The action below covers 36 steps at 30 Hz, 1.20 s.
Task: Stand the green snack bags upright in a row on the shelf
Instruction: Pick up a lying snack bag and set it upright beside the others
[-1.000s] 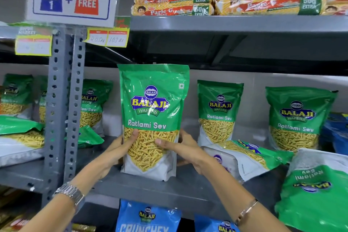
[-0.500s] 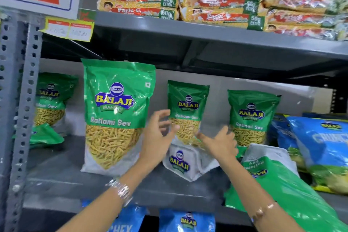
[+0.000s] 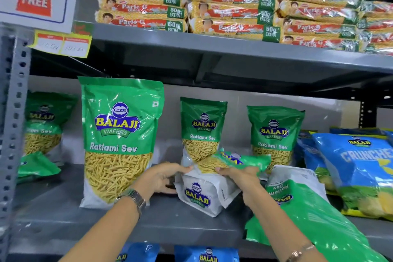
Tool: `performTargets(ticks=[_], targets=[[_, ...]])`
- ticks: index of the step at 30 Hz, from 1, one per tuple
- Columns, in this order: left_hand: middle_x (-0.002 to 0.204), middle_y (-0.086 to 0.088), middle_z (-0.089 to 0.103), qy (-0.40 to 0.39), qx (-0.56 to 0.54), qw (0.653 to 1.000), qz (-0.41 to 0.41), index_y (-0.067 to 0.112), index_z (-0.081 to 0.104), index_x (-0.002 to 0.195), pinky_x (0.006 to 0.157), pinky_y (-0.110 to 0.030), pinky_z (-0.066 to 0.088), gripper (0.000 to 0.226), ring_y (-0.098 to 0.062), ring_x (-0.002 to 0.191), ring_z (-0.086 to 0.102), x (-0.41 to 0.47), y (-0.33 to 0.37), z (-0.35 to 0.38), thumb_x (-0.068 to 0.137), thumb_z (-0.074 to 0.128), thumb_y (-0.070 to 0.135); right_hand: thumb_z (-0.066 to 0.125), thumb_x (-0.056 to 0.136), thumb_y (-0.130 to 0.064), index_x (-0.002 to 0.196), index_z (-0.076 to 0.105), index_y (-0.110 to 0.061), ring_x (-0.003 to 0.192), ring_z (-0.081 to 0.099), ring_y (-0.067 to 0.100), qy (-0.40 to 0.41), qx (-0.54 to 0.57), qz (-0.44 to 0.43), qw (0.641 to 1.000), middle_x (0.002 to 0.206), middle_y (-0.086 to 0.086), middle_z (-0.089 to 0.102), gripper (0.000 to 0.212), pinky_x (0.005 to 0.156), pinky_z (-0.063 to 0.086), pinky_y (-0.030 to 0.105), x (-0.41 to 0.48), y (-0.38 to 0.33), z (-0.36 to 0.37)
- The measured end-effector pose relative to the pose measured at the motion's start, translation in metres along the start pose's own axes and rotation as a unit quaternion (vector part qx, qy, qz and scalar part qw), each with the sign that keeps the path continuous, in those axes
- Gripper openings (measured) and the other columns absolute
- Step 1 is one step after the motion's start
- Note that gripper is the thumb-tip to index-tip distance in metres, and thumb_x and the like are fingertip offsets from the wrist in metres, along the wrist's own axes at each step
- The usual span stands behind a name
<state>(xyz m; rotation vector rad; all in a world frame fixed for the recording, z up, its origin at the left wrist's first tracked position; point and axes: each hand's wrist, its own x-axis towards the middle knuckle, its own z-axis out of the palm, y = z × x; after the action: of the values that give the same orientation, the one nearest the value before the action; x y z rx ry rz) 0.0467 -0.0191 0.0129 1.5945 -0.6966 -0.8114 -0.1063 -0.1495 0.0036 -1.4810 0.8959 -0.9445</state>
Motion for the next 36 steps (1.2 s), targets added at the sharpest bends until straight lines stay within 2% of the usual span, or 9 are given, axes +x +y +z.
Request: performTargets(ticks=[4, 7, 9, 16, 20, 26, 29, 33, 36], targets=[[0.112, -0.007, 0.061, -0.036, -0.009, 0.998, 0.048, 0.010, 0.047, 0.128, 0.092, -0.038, 0.046, 0.055, -0.021, 0.104, 0.056, 0.000, -0.008, -0.006, 0.078, 0.071, 0.013, 0.091, 0.051, -0.016, 0.140, 0.011, -0.006, 0.130, 0.036, 0.035, -0.004, -0.037, -0.157, 0.987, 0.142, 0.019, 0.033, 0.119, 0.109, 0.033, 0.045, -0.004, -0.013, -0.008], [0.108, 0.000, 0.057, -0.020, 0.039, 0.993, 0.112, 0.018, 0.034, 0.137, 0.075, -0.028, 0.050, 0.073, -0.014, 0.095, 0.057, 0.005, -0.017, -0.002, 0.076, 0.072, 0.011, 0.089, 0.047, 0.004, 0.138, 0.013, -0.007, 0.123, 0.042, 0.023, -0.061, -0.019, -0.249, 0.966, 0.132, 0.010, 0.044, 0.119, 0.108, 0.033, 0.036, 0.002, -0.021, -0.008], [0.109, -0.002, 0.054, 0.002, 0.068, 0.987, 0.144, 0.018, 0.027, 0.142, 0.064, -0.023, 0.050, 0.085, -0.015, 0.092, 0.055, 0.010, -0.024, 0.001, 0.072, 0.076, 0.010, 0.086, 0.048, 0.010, 0.142, 0.005, -0.008, 0.118, 0.042, 0.016, -0.093, -0.032, -0.255, 0.962, 0.129, 0.004, 0.044, 0.126, 0.105, 0.033, 0.031, 0.007, -0.021, -0.006], [0.122, -0.010, 0.047, 0.031, 0.178, 0.960, 0.215, 0.019, 0.014, 0.145, 0.082, -0.030, 0.053, 0.100, -0.019, 0.100, 0.057, 0.021, -0.027, 0.000, 0.068, 0.079, 0.014, 0.084, 0.051, 0.011, 0.146, -0.015, -0.014, 0.116, 0.039, 0.008, -0.164, -0.025, -0.242, 0.956, 0.119, -0.012, 0.039, 0.140, 0.094, 0.042, 0.021, 0.022, -0.014, -0.010], [0.143, -0.017, 0.036, 0.080, 0.321, 0.908, 0.256, 0.010, 0.013, 0.143, 0.103, -0.040, 0.041, 0.104, -0.027, 0.123, 0.046, 0.025, -0.033, 0.006, 0.066, 0.080, 0.029, 0.084, 0.048, 0.015, 0.145, 0.001, -0.019, 0.105, 0.049, -0.001, -0.171, -0.063, -0.293, 0.939, 0.113, -0.021, 0.043, 0.132, 0.086, 0.044, 0.011, 0.024, -0.011, -0.013], [0.150, -0.011, 0.019, 0.067, 0.380, 0.891, 0.239, 0.013, 0.013, 0.139, 0.113, -0.045, 0.025, 0.106, -0.026, 0.141, 0.019, 0.026, -0.031, 0.010, 0.062, 0.073, 0.055, 0.081, 0.058, 0.009, 0.140, 0.023, -0.012, 0.109, 0.053, 0.020, -0.167, -0.031, -0.224, 0.960, 0.118, 0.004, 0.053, 0.103, 0.090, 0.045, 0.032, 0.037, -0.017, -0.025], [0.153, -0.005, 0.019, 0.101, 0.254, 0.912, 0.305, 0.026, 0.009, 0.143, 0.112, -0.052, 0.024, 0.115, -0.023, 0.141, 0.019, 0.019, -0.005, 0.020, 0.052, 0.049, 0.084, 0.076, 0.067, 0.007, 0.130, 0.041, -0.004, 0.095, 0.064, 0.020, -0.147, 0.025, -0.192, 0.970, 0.105, 0.006, 0.066, 0.073, 0.083, 0.052, 0.035, 0.042, -0.023, -0.029], [0.153, -0.004, 0.028, 0.211, -0.057, 0.922, 0.320, 0.023, 0.018, 0.145, 0.110, -0.043, 0.030, 0.088, -0.024, 0.136, 0.033, 0.024, 0.061, 0.031, 0.075, 0.035, 0.073, 0.076, 0.071, -0.004, 0.126, 0.043, -0.002, 0.108, 0.061, 0.028, -0.155, 0.061, -0.148, 0.975, 0.116, 0.014, 0.065, 0.064, 0.098, 0.045, 0.041, 0.043, -0.020, -0.027], [0.103, -0.004, 0.062, 0.246, -0.131, 0.912, 0.302, 0.015, 0.049, 0.126, 0.078, -0.036, 0.050, 0.061, -0.019, 0.088, 0.058, 0.031, 0.112, 0.031, 0.086, 0.037, 0.060, 0.081, 0.065, -0.008, 0.124, 0.039, -0.010, 0.103, 0.057, 0.023, -0.179, 0.012, -0.142, 0.974, 0.106, 0.003, 0.061, 0.072, 0.077, 0.046, 0.026, 0.038, -0.009, -0.023]])
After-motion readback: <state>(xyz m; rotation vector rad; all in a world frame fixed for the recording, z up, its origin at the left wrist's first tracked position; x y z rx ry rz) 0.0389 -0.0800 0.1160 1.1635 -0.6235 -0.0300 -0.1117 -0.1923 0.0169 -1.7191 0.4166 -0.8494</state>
